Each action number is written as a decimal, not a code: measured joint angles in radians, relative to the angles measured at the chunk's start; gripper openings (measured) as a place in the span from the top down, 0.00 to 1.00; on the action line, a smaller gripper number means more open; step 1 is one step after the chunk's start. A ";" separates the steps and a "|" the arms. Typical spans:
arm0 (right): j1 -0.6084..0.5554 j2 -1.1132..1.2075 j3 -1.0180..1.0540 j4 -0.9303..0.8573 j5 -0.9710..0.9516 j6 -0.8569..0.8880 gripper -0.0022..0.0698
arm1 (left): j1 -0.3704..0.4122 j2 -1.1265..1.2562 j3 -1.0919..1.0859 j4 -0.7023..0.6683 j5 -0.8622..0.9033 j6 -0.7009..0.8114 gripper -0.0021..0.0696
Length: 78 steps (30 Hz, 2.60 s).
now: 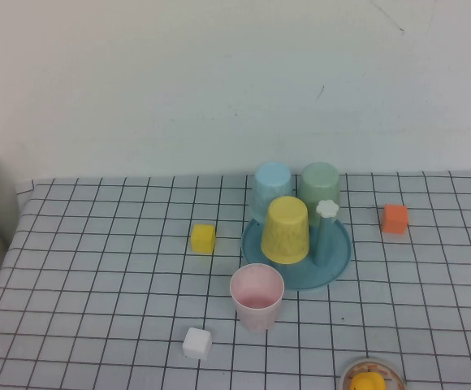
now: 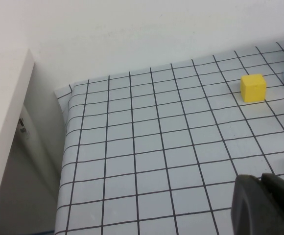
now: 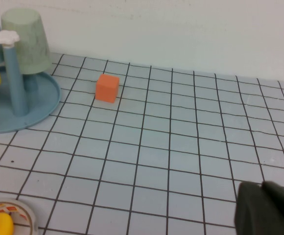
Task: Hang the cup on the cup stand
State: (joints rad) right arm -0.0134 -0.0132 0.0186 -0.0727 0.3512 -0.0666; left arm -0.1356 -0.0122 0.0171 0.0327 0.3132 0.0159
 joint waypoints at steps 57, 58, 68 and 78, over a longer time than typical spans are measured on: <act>0.001 0.485 -0.587 0.451 0.362 -0.661 0.97 | 0.000 -0.003 -0.193 0.056 -0.670 -0.195 0.97; 0.002 0.519 -0.592 0.495 0.369 -0.704 0.97 | 0.000 -0.003 -0.245 0.051 -0.531 -0.203 0.97; 0.027 0.860 -0.730 0.630 0.510 -0.903 0.97 | 0.000 0.190 -0.448 0.070 0.158 -0.207 0.97; 0.317 1.310 -0.815 0.545 0.408 -0.941 0.97 | 0.000 0.296 -0.393 0.059 0.181 -0.184 0.97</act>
State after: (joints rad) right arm 0.3038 1.2966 -0.7959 0.4725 0.7595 -1.0075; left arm -0.1356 0.2842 -0.3762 0.0917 0.4939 -0.1680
